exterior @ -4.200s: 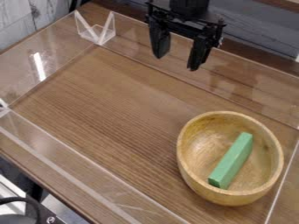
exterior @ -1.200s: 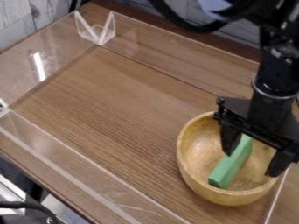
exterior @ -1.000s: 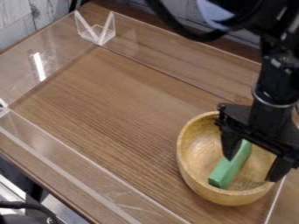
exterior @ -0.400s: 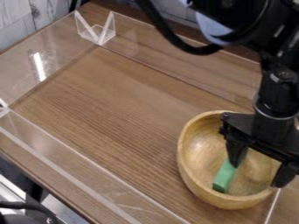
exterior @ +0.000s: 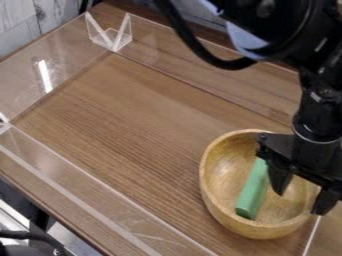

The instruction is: Remove the green block from inside the brown bowl and put it on the table

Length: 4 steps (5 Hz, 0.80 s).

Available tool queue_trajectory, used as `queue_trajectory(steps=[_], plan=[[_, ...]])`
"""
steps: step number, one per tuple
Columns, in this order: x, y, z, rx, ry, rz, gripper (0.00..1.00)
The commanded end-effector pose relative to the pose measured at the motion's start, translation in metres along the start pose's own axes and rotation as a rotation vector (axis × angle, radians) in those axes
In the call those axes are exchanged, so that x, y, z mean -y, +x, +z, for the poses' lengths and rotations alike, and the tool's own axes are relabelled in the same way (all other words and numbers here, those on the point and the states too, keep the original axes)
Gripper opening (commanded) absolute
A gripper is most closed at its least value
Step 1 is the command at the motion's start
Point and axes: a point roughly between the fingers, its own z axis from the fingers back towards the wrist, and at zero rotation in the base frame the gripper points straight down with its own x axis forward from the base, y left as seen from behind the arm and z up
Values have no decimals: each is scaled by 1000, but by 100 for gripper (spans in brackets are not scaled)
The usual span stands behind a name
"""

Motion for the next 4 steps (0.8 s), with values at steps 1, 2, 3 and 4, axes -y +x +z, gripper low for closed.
queue_trajectory(steps=[1,2,3,4], plan=[[-1,0,1,4,2,-10,0],[-2,0,7,1,7,-21,0],[-3,0,16,2,11,-31,0],[-4,0,23,3,12,-39,0]])
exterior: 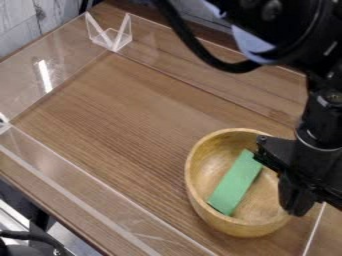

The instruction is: Remove the green block from inside the brown bowl and put it on the table

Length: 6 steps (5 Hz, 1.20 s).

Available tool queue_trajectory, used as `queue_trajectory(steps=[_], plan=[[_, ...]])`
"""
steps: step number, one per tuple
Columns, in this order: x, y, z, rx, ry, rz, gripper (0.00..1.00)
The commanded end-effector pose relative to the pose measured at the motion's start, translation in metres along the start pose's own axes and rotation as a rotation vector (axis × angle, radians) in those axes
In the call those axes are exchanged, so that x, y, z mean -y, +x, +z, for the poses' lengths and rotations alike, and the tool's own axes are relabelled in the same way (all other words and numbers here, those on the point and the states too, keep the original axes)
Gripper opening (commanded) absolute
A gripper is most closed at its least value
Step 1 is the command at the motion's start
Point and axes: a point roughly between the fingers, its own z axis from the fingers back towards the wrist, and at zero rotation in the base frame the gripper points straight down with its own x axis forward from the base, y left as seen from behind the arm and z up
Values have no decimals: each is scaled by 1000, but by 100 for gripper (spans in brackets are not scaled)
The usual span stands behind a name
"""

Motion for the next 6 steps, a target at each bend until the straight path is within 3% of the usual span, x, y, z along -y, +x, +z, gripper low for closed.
queue_trajectory(steps=[1,6], plan=[[1,9,22,60,-22,-3,0],[2,10,28,68,-11,-46,0]])
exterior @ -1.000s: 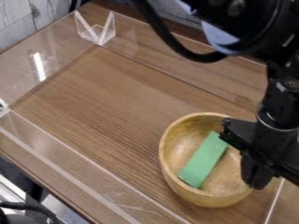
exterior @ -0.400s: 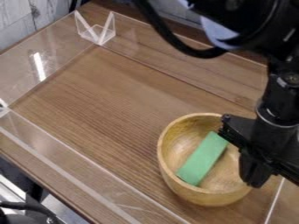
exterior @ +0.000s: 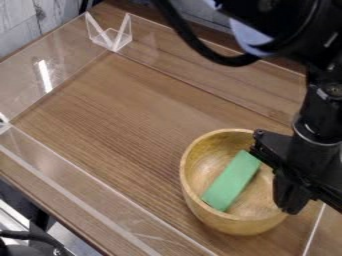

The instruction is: Remove the green block from inside the brown bowl and put it on the table

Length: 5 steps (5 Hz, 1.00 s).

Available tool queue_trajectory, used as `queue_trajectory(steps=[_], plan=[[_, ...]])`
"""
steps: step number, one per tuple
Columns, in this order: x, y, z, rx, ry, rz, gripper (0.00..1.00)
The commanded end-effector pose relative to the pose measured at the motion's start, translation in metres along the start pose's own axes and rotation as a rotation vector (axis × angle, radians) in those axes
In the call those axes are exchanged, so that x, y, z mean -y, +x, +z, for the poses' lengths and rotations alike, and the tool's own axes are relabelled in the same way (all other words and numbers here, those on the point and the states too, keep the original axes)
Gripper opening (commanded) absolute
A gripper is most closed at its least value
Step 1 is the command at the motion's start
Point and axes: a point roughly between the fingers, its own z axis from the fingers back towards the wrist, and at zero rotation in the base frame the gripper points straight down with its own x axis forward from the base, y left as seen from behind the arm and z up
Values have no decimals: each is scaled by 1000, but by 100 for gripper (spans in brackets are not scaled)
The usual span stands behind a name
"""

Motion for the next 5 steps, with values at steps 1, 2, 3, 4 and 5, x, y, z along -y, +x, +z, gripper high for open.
queue_trajectory(steps=[1,2,3,4,5], plan=[[5,14,22,90,-28,-9,0],[6,14,21,91,-26,-17,0],[7,14,20,92,-24,-24,0],[8,14,20,93,-22,-31,0],[9,14,20,94,-21,-38,0]])
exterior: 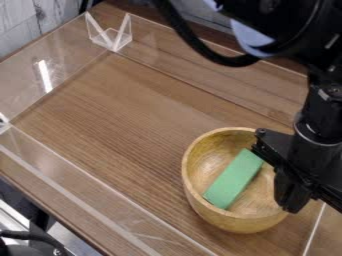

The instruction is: Remove the green block from inside the brown bowl and put it on the table

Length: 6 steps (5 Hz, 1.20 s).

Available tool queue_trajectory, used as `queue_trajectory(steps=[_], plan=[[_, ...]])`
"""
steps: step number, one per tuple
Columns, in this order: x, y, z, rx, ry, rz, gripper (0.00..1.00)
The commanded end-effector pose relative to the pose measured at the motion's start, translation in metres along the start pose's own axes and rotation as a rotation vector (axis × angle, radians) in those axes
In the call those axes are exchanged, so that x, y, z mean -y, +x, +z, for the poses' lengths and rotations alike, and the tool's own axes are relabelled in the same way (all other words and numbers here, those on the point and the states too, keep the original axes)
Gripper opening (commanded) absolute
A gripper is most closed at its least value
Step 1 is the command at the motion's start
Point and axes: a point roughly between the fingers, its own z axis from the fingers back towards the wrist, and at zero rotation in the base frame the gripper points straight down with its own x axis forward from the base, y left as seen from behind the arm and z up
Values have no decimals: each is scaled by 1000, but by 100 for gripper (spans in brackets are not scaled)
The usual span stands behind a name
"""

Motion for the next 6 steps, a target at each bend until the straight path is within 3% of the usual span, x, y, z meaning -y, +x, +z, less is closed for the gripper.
queue_trajectory(steps=[1,6], plan=[[6,13,20,81,-23,-16,0],[4,13,30,82,-20,-64,0]])
